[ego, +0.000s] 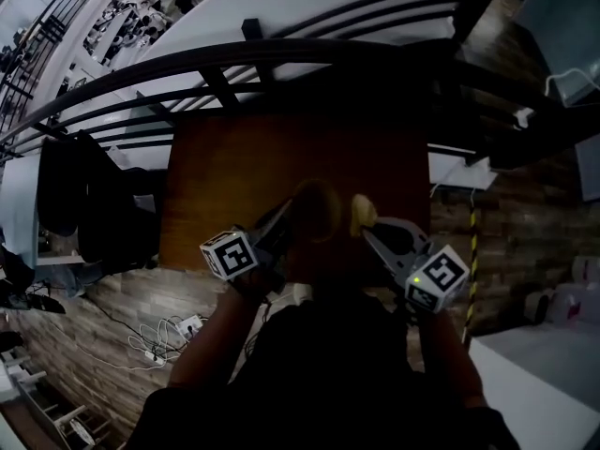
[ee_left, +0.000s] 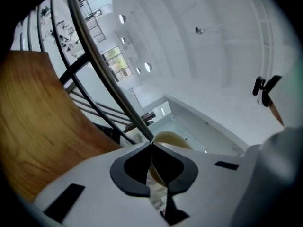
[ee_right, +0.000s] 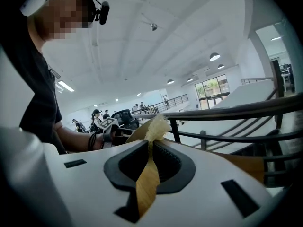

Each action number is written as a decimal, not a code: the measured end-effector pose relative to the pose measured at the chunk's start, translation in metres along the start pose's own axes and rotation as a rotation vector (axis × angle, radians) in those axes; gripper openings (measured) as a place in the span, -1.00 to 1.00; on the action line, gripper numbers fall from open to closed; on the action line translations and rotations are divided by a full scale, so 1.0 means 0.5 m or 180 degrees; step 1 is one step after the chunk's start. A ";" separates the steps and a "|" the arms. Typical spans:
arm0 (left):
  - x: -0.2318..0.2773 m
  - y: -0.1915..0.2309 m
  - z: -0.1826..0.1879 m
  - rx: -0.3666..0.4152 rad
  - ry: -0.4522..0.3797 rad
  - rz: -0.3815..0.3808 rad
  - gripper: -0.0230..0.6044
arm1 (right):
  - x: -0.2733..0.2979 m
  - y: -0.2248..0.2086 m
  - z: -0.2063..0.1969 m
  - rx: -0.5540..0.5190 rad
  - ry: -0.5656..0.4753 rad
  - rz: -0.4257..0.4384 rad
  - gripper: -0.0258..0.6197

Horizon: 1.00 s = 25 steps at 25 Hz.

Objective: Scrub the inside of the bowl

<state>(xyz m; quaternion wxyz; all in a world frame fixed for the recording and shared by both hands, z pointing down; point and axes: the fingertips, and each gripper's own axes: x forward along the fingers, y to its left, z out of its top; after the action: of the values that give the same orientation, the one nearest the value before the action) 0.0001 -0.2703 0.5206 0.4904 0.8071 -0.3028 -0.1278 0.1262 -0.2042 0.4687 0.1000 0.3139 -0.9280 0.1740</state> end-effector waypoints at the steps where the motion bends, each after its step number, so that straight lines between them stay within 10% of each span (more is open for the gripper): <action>1: 0.010 0.012 -0.009 0.0125 0.0065 0.0119 -0.91 | 0.003 -0.017 -0.016 0.0031 0.0035 -0.0043 -0.79; 25: 0.220 0.320 -0.219 0.0875 0.0970 0.1319 -0.91 | 0.067 -0.343 -0.329 0.0485 0.1001 -0.0406 -0.79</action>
<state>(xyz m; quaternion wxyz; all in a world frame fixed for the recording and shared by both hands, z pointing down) 0.0833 -0.3133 0.7231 0.4319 0.7968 -0.3986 0.1400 0.2182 -0.2865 0.6744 0.2306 0.3477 -0.8632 0.2841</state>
